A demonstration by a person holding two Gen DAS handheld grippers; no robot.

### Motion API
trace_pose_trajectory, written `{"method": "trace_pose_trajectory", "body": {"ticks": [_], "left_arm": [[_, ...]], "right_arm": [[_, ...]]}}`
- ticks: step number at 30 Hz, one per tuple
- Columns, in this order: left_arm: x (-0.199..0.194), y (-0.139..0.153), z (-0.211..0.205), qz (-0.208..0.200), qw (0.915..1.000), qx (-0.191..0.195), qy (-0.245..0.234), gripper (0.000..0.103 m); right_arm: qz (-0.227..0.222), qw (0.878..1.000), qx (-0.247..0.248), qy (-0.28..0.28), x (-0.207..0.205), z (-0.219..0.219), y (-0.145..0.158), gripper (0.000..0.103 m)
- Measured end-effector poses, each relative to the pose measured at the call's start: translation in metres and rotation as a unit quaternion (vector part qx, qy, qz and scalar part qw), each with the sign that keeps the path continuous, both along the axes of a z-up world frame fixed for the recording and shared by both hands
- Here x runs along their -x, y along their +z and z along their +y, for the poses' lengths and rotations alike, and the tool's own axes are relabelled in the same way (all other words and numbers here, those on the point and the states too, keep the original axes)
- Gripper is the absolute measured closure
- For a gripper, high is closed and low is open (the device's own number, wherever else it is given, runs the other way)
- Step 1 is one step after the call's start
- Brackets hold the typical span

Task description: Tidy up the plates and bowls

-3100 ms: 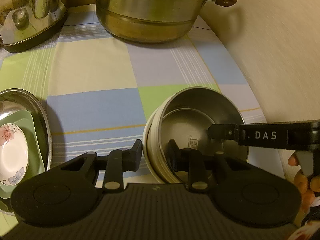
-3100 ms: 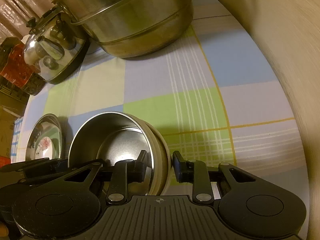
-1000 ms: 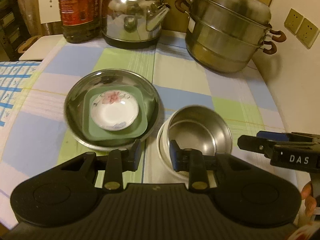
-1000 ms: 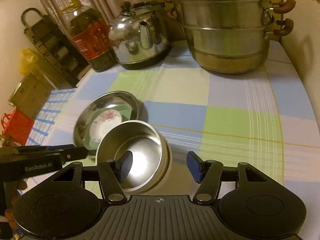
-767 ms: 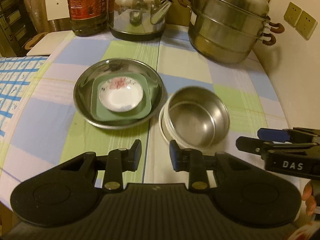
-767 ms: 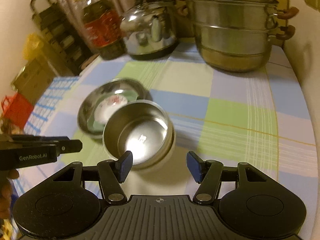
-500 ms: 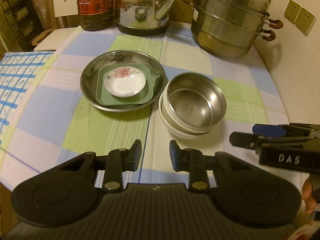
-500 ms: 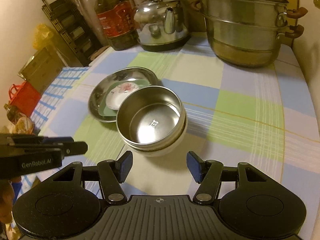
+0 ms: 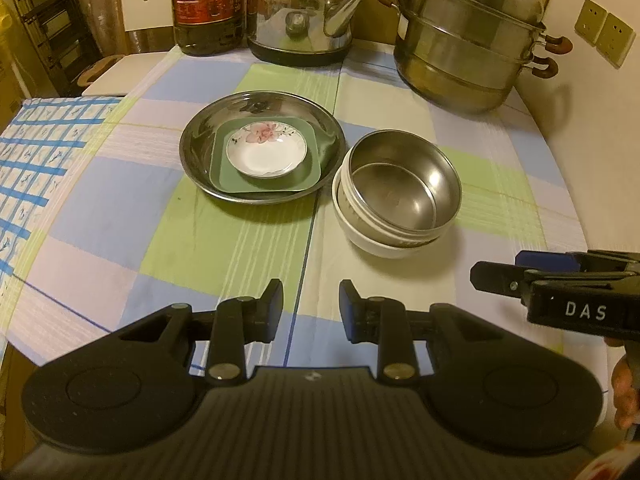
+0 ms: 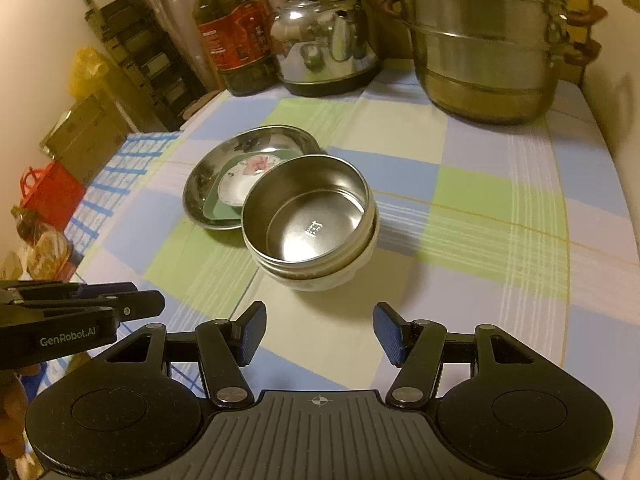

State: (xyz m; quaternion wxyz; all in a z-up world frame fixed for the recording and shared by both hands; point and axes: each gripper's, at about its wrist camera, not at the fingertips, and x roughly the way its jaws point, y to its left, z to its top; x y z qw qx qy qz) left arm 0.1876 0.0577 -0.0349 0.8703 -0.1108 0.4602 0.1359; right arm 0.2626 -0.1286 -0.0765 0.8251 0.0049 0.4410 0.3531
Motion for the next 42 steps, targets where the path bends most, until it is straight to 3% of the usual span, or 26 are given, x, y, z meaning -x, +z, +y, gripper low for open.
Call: {"method": "trace_pose_trajectory", "body": {"ticks": [7, 16, 21, 30, 32, 34, 39, 42], "left_arm": [[-0.020, -0.001, 0.016, -0.001, 0.9992, 0.005, -0.040, 0.076], [-0.055, -0.002, 0.042, -0.020, 0.9952, 0.032, -0.090, 0.074], [-0.082, -0.008, 0.044, -0.025, 0.9904, 0.067, -0.118, 0.071], [-0.130, -0.049, 0.047, 0.023, 0.9900, 0.062, -0.125, 0.070], [-0.136, -0.056, 0.049, 0.032, 0.9898, 0.064, -0.123, 0.070], [-0.140, -0.061, 0.050, 0.038, 0.9892, 0.068, -0.124, 0.071], [-0.149, -0.068, 0.048, 0.046, 0.9871, 0.075, -0.134, 0.080], [-0.151, -0.071, 0.047, 0.046, 0.9866, 0.071, -0.140, 0.081]], "right_arm": [[0.049, 0.996, -0.043, -0.067, -0.015, -0.012, -0.001, 0.043], [0.042, 0.991, -0.022, -0.127, -0.030, -0.001, 0.003, 0.043], [0.030, 0.988, -0.005, -0.150, -0.040, 0.014, -0.001, 0.043], [0.039, 0.985, 0.018, -0.170, -0.074, 0.042, -0.023, 0.044], [0.045, 0.983, 0.029, -0.174, -0.081, 0.048, -0.030, 0.048], [0.056, 0.983, 0.033, -0.174, -0.088, 0.052, -0.036, 0.061], [0.074, 0.981, 0.043, -0.174, -0.097, 0.058, -0.043, 0.073], [0.081, 0.980, 0.044, -0.175, -0.100, 0.060, -0.045, 0.081]]}}
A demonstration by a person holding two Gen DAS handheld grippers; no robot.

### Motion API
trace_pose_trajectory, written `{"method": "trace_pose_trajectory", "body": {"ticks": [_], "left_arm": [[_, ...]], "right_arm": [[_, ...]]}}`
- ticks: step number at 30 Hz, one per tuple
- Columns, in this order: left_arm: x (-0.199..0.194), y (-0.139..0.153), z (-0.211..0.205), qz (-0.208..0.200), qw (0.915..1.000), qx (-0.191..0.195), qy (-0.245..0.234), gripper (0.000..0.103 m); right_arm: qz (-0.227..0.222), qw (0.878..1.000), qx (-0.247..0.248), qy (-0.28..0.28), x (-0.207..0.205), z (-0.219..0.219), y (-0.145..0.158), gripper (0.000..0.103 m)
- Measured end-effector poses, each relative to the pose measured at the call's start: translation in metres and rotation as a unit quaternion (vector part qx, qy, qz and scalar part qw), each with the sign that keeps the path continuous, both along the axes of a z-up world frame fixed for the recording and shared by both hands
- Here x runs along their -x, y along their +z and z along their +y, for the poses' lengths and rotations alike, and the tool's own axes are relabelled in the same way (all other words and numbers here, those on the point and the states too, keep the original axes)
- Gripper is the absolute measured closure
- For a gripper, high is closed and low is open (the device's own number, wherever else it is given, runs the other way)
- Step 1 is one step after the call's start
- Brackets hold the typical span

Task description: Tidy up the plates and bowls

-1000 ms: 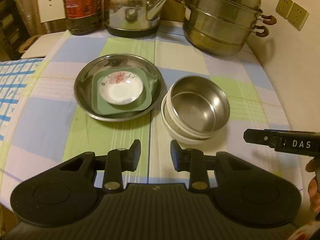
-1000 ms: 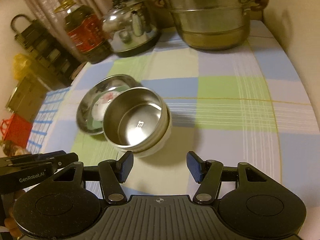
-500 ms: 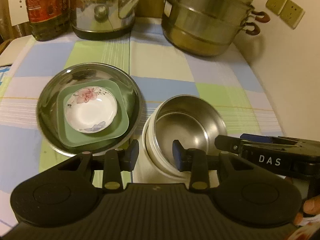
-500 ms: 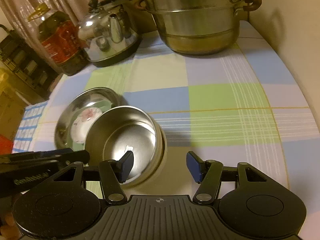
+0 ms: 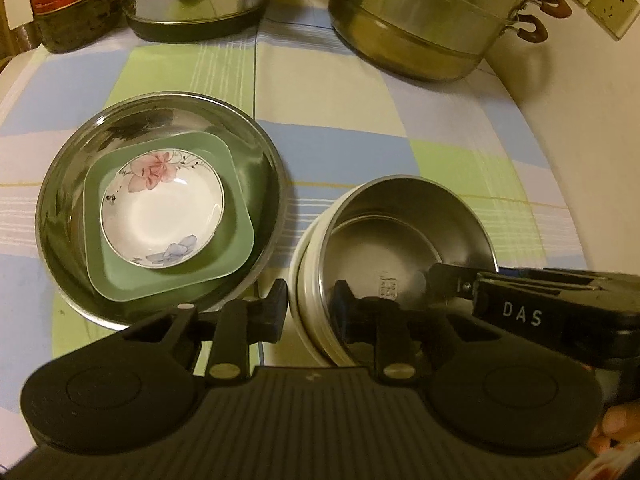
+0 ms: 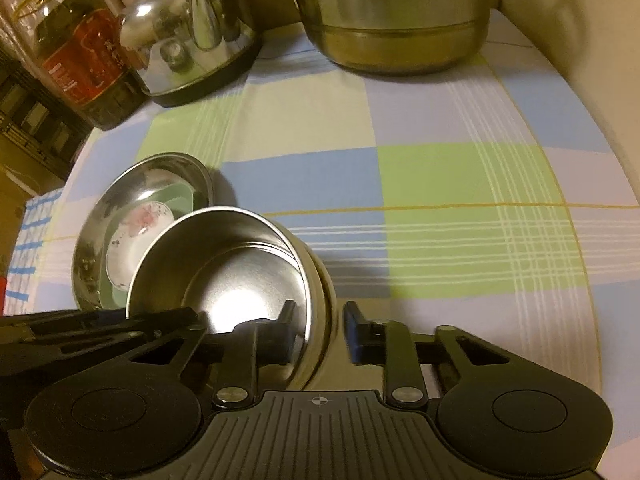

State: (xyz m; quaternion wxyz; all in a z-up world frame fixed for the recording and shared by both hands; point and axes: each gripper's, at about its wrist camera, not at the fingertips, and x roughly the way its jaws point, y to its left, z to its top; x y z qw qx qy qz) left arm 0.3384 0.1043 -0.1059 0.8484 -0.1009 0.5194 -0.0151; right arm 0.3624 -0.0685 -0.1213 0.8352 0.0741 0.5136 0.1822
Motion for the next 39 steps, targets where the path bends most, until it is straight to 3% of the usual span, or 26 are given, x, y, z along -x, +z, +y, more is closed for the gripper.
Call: {"method": "trace_pose_trajectory", "body": {"ticks": [10, 26, 39], "left_arm": [[0.001, 0.000, -0.002, -0.003, 0.9998, -0.008, -0.018, 0.081], [0.009, 0.016, 0.005, -0.017, 0.9997, -0.010, -0.014, 0.080], [0.010, 0.045, 0.058, -0.050, 0.9978, -0.017, 0.039, 0.080]], "right_arm": [[0.005, 1.000, 0.024, 0.006, -0.002, 0.007, 0.002, 0.086], [0.005, 1.000, 0.020, 0.010, 0.001, 0.011, 0.015, 0.088], [-0.037, 0.998, 0.010, 0.057, -0.012, 0.059, 0.051, 0.088]]}}
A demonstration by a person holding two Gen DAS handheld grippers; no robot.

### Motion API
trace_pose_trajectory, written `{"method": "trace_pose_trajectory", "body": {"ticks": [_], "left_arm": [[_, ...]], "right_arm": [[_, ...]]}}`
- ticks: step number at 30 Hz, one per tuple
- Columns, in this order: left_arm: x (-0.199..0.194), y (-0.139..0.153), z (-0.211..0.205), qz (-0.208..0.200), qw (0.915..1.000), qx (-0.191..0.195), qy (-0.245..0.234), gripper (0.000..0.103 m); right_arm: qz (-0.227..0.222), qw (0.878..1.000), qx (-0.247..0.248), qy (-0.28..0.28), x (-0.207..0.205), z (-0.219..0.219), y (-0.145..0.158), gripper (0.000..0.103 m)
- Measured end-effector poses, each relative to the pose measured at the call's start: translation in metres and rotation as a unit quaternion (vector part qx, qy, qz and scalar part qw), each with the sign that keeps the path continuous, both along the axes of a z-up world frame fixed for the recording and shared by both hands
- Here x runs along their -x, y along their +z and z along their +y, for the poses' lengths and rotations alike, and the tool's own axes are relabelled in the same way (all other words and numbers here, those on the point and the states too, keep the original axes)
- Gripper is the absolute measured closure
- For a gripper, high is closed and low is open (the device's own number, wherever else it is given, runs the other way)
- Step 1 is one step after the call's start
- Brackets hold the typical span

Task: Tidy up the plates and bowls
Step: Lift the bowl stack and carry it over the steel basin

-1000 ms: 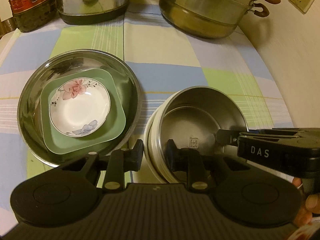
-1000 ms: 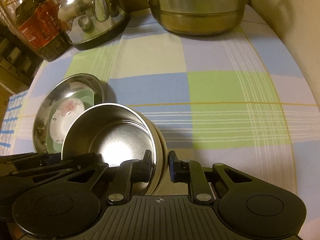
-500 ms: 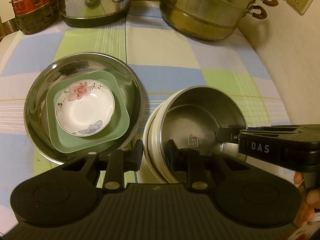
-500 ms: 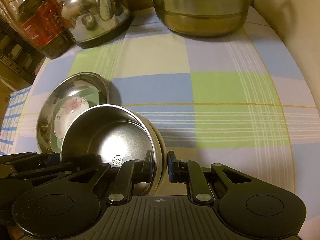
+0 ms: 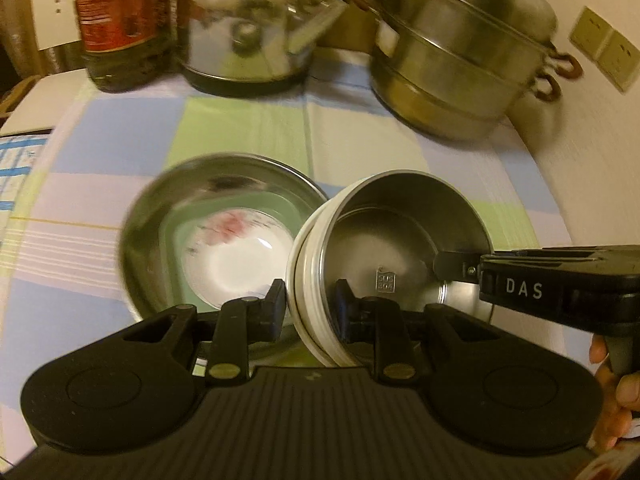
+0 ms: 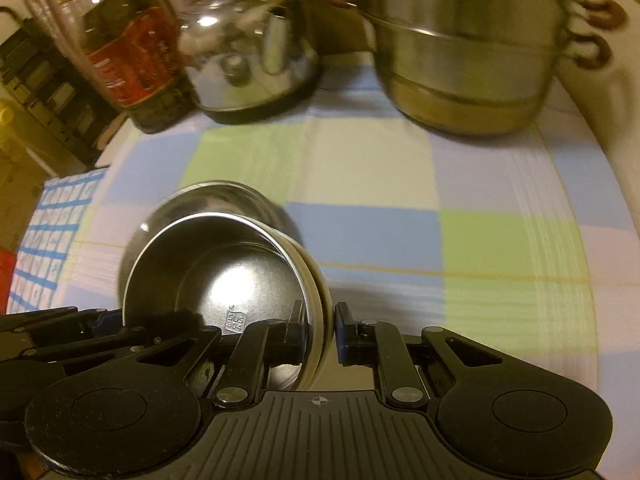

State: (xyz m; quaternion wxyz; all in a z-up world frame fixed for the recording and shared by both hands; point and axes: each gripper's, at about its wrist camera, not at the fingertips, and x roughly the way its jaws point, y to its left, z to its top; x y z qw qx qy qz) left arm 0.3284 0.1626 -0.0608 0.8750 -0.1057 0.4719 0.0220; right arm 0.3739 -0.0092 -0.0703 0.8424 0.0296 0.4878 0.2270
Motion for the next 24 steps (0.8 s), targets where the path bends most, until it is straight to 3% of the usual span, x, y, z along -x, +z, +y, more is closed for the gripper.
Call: {"method": "trace_pose_trajectory", "body": {"ticks": [10, 24], "left_arm": [[-0.006, -0.008, 0.056, 0.008, 0.9989, 0.001, 0.047, 0.080], [-0.026, -0.035, 0.085, 0.043, 0.9976, 0.015, 0.051, 0.081]], "right_arm": [[-0.008, 0.999, -0.001, 0.047, -0.018, 0.062, -0.004, 0.089], [0.024, 0.998, 0.022, 0.055, -0.041, 0.099, -0.028, 0.089]]}}
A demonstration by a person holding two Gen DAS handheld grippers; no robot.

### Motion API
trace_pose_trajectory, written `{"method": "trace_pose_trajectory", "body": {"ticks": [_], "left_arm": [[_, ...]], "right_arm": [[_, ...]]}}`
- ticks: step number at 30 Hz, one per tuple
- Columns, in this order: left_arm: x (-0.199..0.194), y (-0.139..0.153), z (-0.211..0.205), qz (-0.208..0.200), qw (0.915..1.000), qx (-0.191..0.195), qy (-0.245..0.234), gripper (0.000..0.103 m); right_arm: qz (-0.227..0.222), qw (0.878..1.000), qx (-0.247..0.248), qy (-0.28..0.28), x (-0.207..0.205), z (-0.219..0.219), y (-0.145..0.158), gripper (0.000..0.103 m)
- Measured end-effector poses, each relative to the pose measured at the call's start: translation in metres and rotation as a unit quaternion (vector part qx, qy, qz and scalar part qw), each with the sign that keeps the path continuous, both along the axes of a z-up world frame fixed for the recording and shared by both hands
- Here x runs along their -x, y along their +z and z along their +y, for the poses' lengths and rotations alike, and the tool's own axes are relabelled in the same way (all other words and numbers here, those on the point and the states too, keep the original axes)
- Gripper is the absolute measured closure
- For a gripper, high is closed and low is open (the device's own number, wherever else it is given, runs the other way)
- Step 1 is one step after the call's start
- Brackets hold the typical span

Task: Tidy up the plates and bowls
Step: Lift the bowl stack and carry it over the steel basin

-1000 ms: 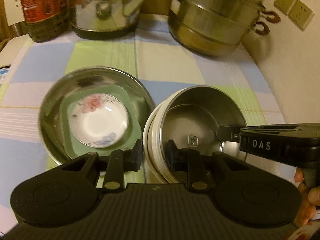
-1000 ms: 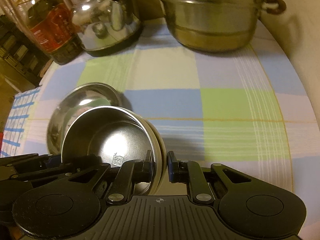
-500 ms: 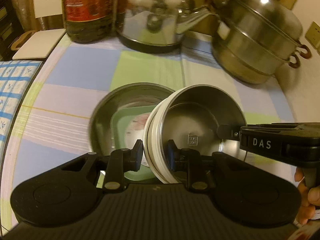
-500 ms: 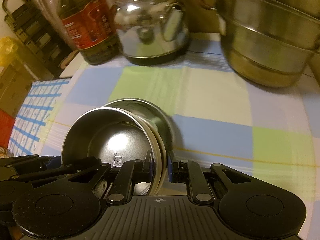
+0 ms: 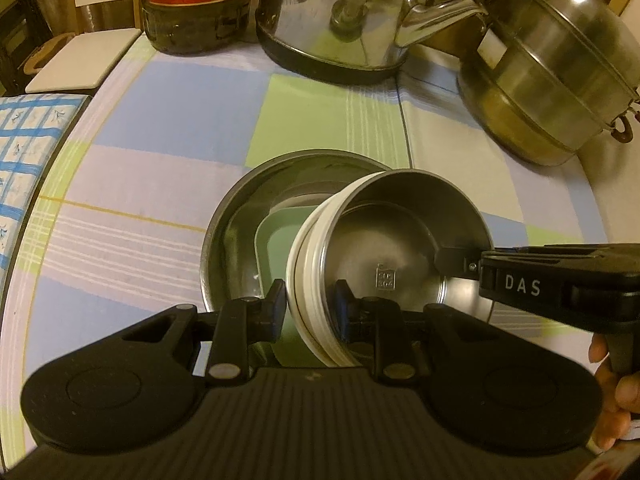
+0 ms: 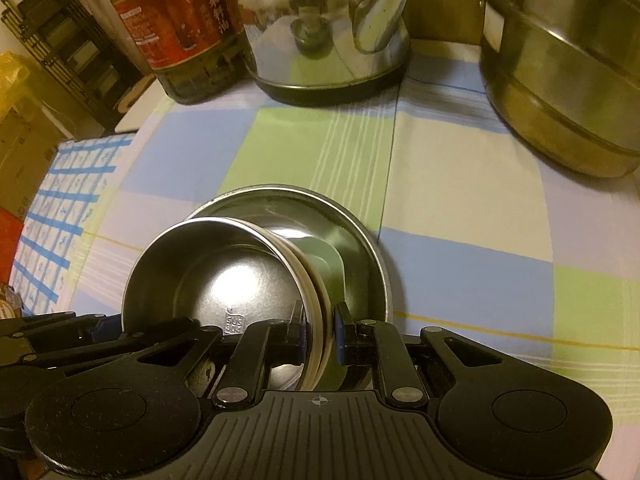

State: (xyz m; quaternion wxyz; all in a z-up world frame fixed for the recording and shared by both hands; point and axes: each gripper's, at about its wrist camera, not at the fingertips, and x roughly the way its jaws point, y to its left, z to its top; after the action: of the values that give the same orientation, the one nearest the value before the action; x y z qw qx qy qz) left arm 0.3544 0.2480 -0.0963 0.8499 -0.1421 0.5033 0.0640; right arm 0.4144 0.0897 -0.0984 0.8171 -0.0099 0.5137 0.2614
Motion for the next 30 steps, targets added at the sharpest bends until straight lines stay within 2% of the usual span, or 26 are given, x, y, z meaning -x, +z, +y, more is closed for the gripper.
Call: {"method": "trace_pose_trajectory", "body": {"ticks": [18, 26, 30], "left_arm": [[-0.011, -0.008, 0.007, 0.002, 0.9997, 0.010, -0.022, 0.078], [-0.012, -0.010, 0.008, -0.004, 0.9996, -0.004, -0.029, 0.073], [-0.009, -0.006, 0.008, -0.014, 0.9994, -0.003, -0.031, 0.074]], "right_arm": [[0.020, 1.000, 0.014, -0.014, -0.012, 0.007, -0.009, 0.090], [0.000, 1.000, -0.006, -0.024, -0.009, 0.002, -0.005, 0.090], [-0.013, 0.999, -0.015, -0.025, -0.005, -0.002, -0.004, 0.089]]}}
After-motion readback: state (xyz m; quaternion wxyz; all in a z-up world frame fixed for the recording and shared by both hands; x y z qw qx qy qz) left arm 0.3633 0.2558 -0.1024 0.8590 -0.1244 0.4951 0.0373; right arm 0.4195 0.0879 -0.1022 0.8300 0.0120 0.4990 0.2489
